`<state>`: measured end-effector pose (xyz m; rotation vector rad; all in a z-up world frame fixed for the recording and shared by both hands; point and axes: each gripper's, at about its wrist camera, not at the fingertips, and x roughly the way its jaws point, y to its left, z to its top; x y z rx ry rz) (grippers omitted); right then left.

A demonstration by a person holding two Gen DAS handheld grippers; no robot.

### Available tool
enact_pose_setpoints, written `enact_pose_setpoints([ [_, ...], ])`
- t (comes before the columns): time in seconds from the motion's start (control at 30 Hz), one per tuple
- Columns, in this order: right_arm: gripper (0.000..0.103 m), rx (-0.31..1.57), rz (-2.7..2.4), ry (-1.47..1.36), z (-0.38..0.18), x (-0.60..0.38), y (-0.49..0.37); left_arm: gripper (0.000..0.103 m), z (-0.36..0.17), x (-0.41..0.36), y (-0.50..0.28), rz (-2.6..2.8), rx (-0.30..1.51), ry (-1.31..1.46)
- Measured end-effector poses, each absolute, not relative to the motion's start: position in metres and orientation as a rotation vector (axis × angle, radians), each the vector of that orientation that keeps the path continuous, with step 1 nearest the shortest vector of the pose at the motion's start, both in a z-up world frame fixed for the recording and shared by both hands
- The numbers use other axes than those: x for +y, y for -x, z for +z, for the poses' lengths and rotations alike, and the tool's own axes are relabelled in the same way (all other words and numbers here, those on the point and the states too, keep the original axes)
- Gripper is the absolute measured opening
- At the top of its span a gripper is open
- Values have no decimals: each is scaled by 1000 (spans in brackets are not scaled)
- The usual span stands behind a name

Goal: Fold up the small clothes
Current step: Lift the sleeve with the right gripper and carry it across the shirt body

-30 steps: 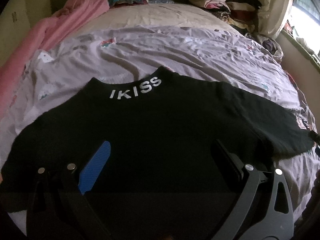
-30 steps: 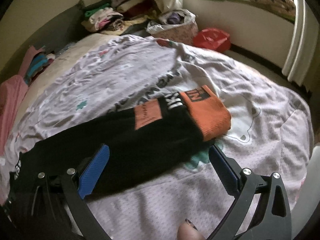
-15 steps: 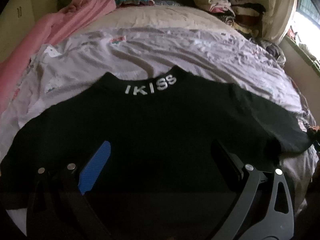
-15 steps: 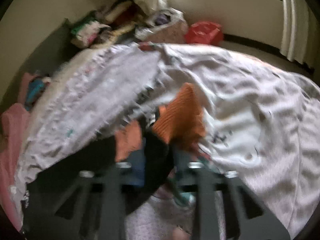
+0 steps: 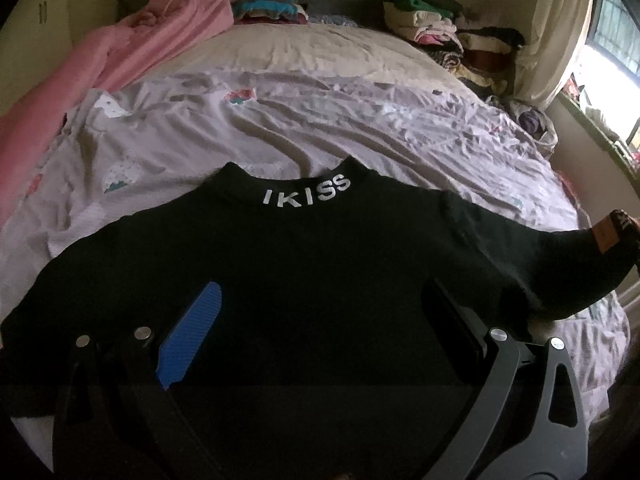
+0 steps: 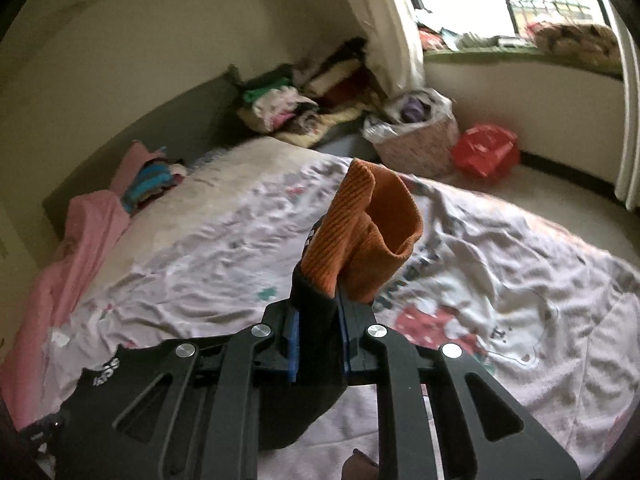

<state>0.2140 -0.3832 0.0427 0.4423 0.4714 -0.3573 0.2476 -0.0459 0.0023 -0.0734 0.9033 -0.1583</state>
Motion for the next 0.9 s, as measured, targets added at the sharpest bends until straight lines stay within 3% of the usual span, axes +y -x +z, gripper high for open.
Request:
enact_pose_setpoints([
  [0.43,14,430,-190,-265,88,-284,-222,94,25,-21,-236,-201,854,136],
  [0.9,14,482,-37,-105,74,-182,-239,94,16,23,-232,-210,876,239],
])
